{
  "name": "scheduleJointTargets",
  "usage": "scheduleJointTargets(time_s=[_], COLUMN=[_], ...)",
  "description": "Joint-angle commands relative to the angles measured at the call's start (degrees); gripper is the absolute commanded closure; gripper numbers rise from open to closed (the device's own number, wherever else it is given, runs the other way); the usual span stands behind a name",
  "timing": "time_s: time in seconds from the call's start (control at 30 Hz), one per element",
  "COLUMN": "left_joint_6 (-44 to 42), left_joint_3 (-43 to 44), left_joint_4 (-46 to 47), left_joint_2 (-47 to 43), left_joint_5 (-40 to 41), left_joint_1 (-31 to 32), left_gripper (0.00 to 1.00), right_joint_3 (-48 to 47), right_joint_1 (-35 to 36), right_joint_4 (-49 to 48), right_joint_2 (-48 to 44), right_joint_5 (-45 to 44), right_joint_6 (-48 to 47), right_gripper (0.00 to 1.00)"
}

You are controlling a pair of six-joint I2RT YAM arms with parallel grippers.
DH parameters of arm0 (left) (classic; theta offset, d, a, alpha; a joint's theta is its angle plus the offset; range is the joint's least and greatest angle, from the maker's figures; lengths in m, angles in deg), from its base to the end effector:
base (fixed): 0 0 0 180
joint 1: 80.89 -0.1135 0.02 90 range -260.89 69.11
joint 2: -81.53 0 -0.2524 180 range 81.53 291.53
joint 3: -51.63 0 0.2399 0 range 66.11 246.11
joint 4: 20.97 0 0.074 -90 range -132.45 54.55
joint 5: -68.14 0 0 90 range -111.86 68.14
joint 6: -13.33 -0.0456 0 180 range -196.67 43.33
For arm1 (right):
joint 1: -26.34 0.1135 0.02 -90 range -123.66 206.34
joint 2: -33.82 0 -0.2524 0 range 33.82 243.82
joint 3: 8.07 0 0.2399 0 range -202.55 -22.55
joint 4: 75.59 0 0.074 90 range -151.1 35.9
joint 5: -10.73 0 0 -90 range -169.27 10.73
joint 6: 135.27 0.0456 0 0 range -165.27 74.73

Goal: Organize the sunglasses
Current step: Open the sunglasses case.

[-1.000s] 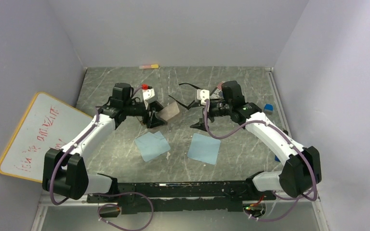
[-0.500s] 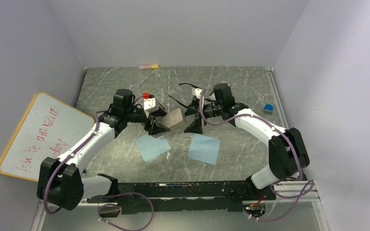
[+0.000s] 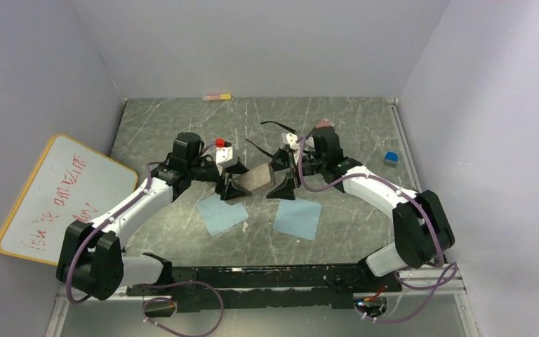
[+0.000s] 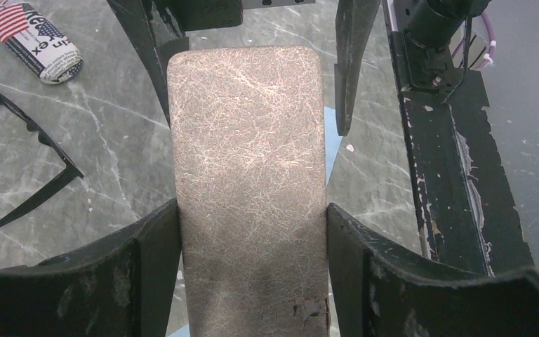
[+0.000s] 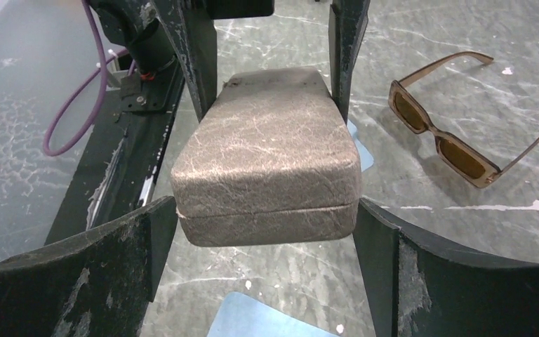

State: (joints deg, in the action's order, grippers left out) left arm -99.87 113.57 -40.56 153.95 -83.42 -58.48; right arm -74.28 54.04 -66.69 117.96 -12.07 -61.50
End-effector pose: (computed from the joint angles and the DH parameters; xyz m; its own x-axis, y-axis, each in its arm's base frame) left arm 0.2274 -0.1371 0.2625 -0.0771 0.2347 -0.9690 0.9960 0.0628 -0.0640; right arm 0.2499 0.1787 0.2494 -0.1298 -0.1905 -0.9731 -0.9840 -0.0964 0.1501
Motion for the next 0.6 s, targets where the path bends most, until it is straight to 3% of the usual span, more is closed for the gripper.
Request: scheduleJointTargets(time_s=[0.0, 0.2, 0.57], left_joint_6=[0.03, 0.55, 1.93], left_joint_3=[-0.14, 0.27, -0.36], left_joint_4=[3.73, 3.61, 4.67], left_joint_2=[-0.02, 1.40, 1.49], left_joint_5=[-1.47, -3.76, -4.60], left_joint_1=[0.61, 0.63, 0.70], left_gripper=[0.95, 0.95, 0.95], right_joint_3=[1.15, 4.71, 5.14], right_joint_1=[0.50, 0.55, 1.57], right_joint_4=[-7.69, -17.32, -19.03], right_joint_2=[-1.49, -1.85, -0.10], right_joint_5=[2.08, 2.23, 3.31], right_joint_6=[3.48, 10.31, 11.15], right_gripper=[0.02, 0.06, 0.12])
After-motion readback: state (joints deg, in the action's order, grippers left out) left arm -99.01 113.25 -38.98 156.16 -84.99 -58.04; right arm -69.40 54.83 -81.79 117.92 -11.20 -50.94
